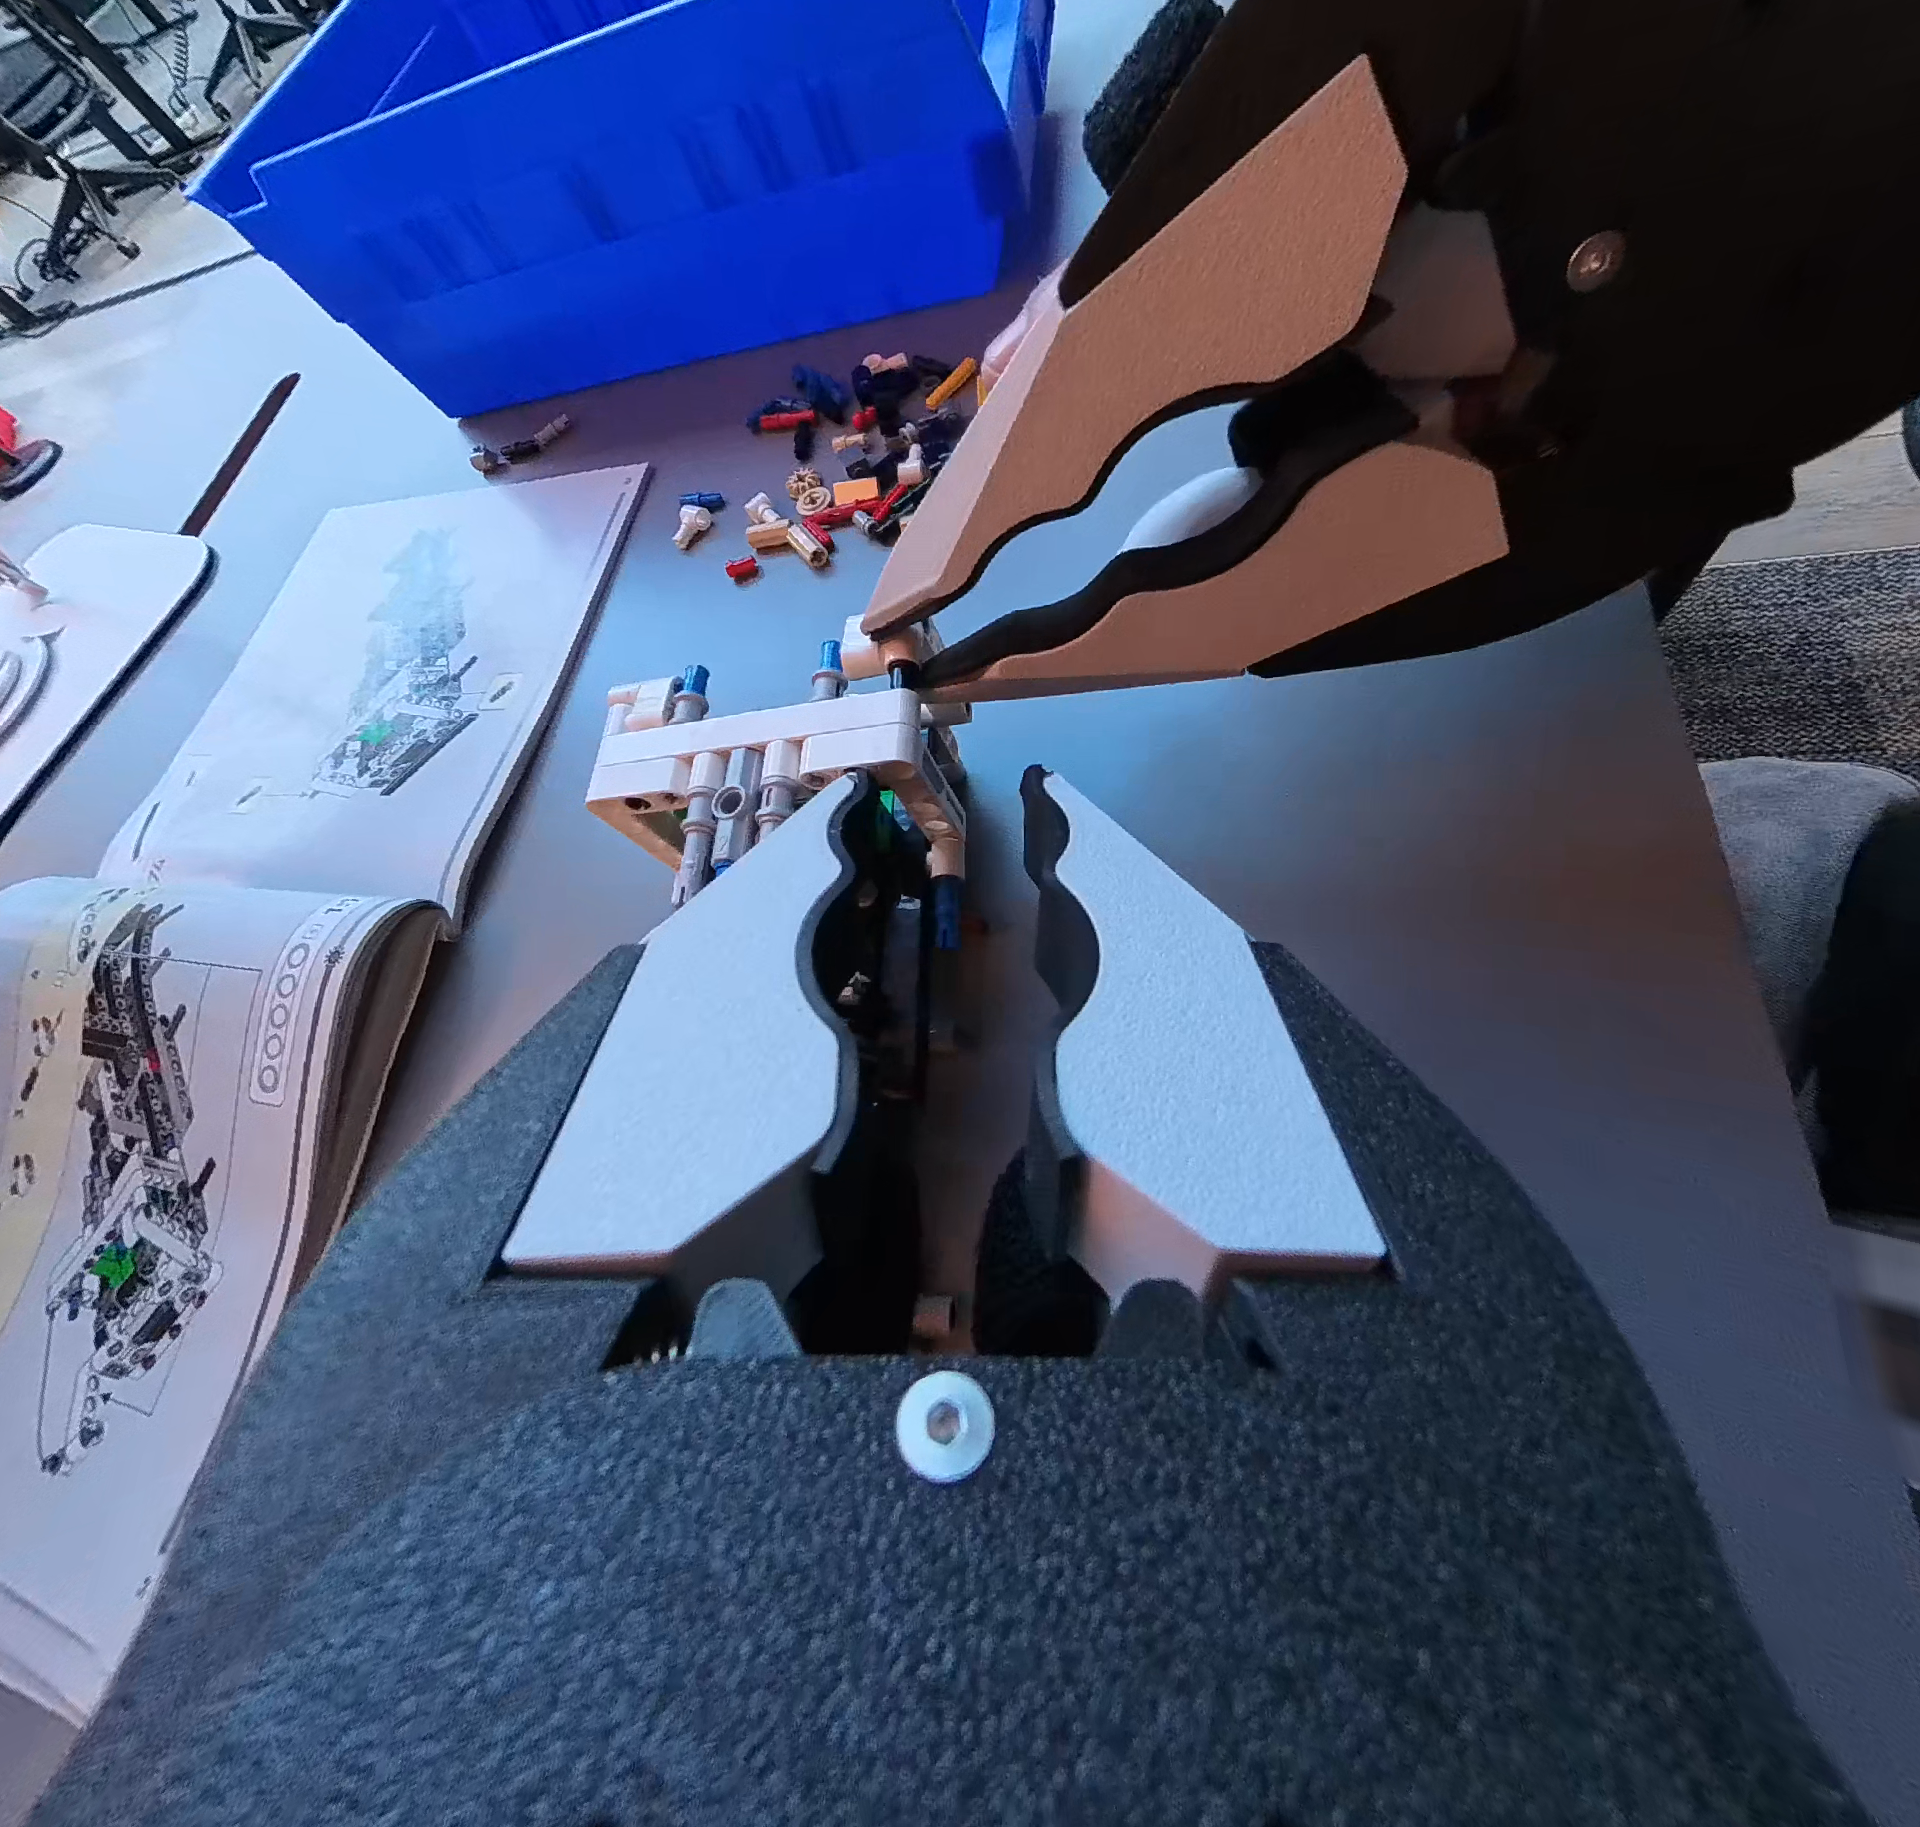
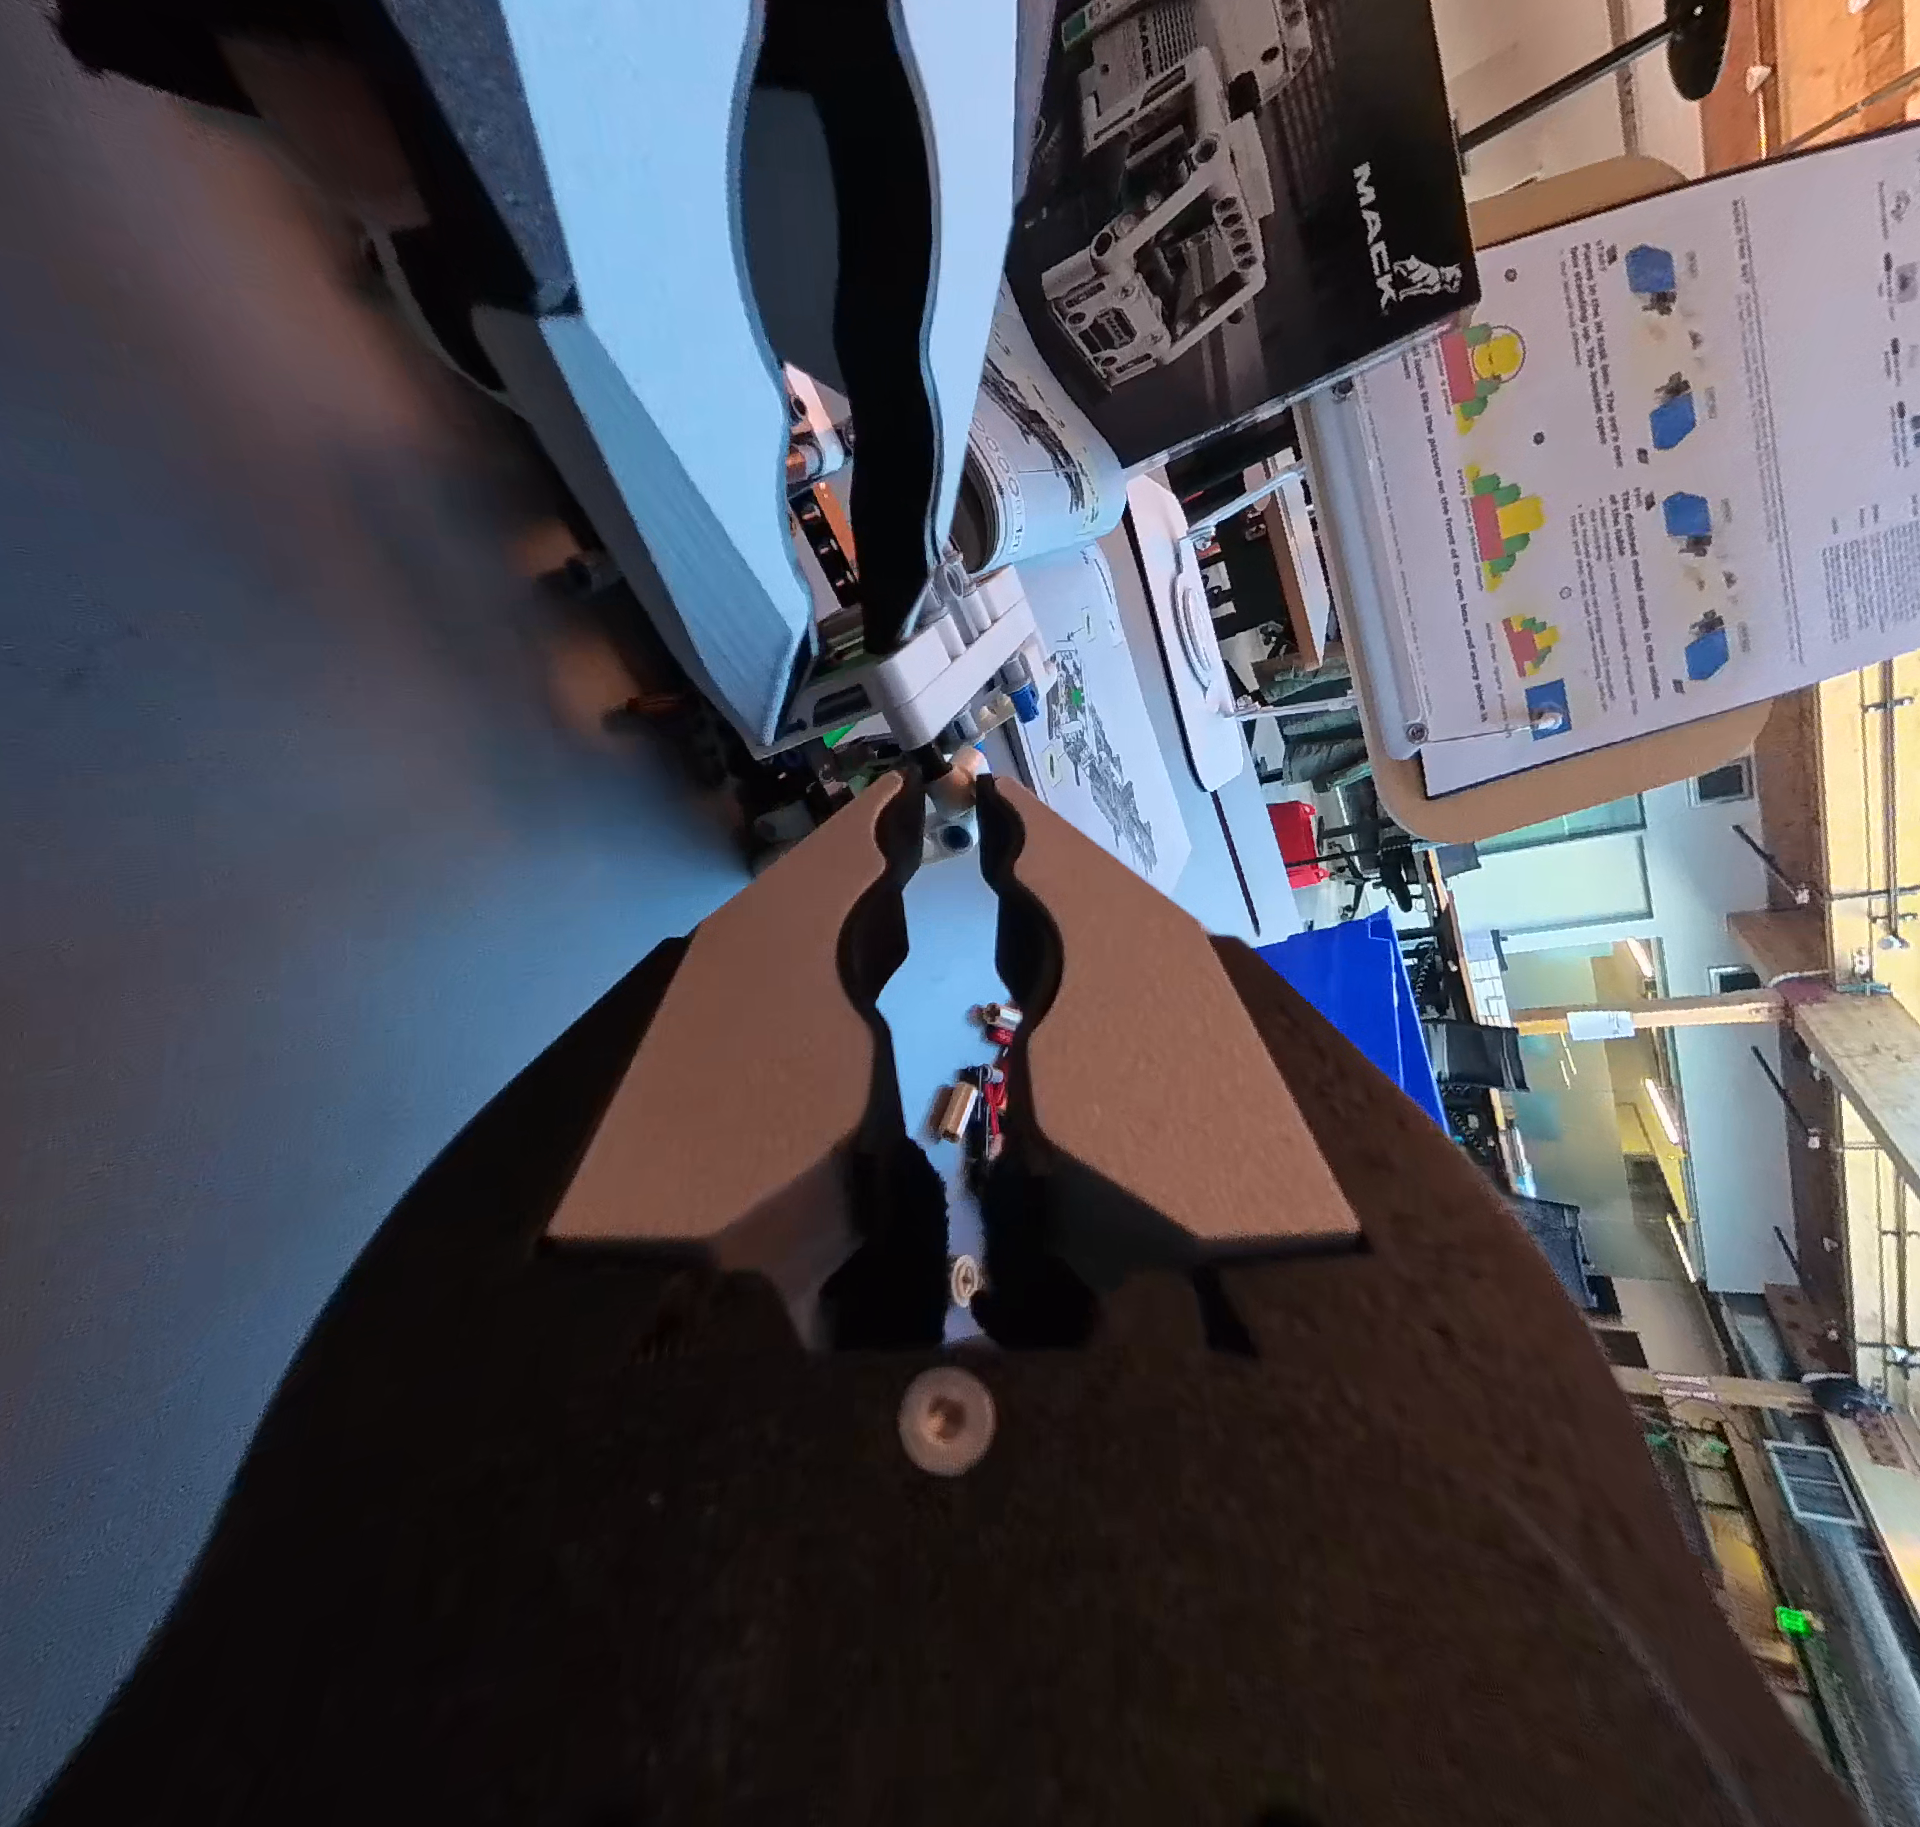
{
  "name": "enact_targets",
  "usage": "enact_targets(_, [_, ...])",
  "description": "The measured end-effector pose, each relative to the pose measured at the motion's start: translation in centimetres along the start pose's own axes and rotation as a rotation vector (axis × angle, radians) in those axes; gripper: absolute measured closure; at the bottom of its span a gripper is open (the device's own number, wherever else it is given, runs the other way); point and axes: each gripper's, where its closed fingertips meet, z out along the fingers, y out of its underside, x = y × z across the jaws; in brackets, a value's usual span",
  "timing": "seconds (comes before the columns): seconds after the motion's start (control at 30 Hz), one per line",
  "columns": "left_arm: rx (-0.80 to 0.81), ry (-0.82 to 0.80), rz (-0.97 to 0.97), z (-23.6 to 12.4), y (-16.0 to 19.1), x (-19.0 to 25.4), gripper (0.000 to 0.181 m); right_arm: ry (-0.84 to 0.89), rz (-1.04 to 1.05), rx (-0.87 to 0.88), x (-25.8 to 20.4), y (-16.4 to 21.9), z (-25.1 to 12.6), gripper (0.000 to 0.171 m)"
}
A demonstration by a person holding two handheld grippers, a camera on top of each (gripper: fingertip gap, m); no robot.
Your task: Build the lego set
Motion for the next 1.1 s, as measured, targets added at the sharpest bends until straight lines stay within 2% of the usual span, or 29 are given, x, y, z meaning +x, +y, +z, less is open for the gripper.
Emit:
enact_targets(0.27, [0.004,-0.003,0.006,0.2,-0.1,-0.1,0.154,0.003,0.058,-0.016,0.1,0.2,0.1,0.161])
enact_targets(0.37, [0.015,-0.012,-0.005,-0.4,-0.2,-0.4,0.154,-0.010,0.108,-0.041,0.1,0.5,-0.5,0.140])
enact_targets(0.47, [0.054,-0.022,-0.047,-2.5,-0.5,-1.3,0.154,-0.086,0.357,-0.078,-0.8,1.0,-1.3,0.120])
enact_targets(0.5, [0.075,-0.026,-0.064,-3.4,-0.5,-1.8,0.154,-0.112,0.493,-0.079,-1.2,0.8,-1.2,0.111])
enact_targets(0.57, [0.110,-0.047,-0.088,-5.0,-0.3,-2.8,0.154,-0.141,0.789,-0.036,-1.5,-0.4,-0.5,0.104])
enact_targets(0.63, [0.141,-0.063,-0.116,-6.2,0.1,-3.9,0.155,-0.080,1.001,-0.013,-0.7,-0.5,0.1,0.107])
enact_targets(0.7, [0.158,-0.060,-0.147,-6.9,0.6,-4.4,0.155,-0.064,1.093,-0.015,-0.6,-0.4,0.8,0.113])
enact_targets(0.83, [0.148,-0.058,-0.148,-7.0,1.6,-4.4,0.155,-0.013,1.046,-0.064,-0.6,-0.1,1.4,0.129])
enact_targets(1.0, [0.127,-0.054,-0.133,-6.4,2.4,-3.9,0.155,0.020,1.045,-0.090,-0.7,-0.1,1.4,0.130])
enact_targets(1.1, [0.090,-0.123,-0.120,-6.3,3.1,-5.0,0.150,0.013,1.042,-0.094,-0.7,-0.2,1.3,0.130])
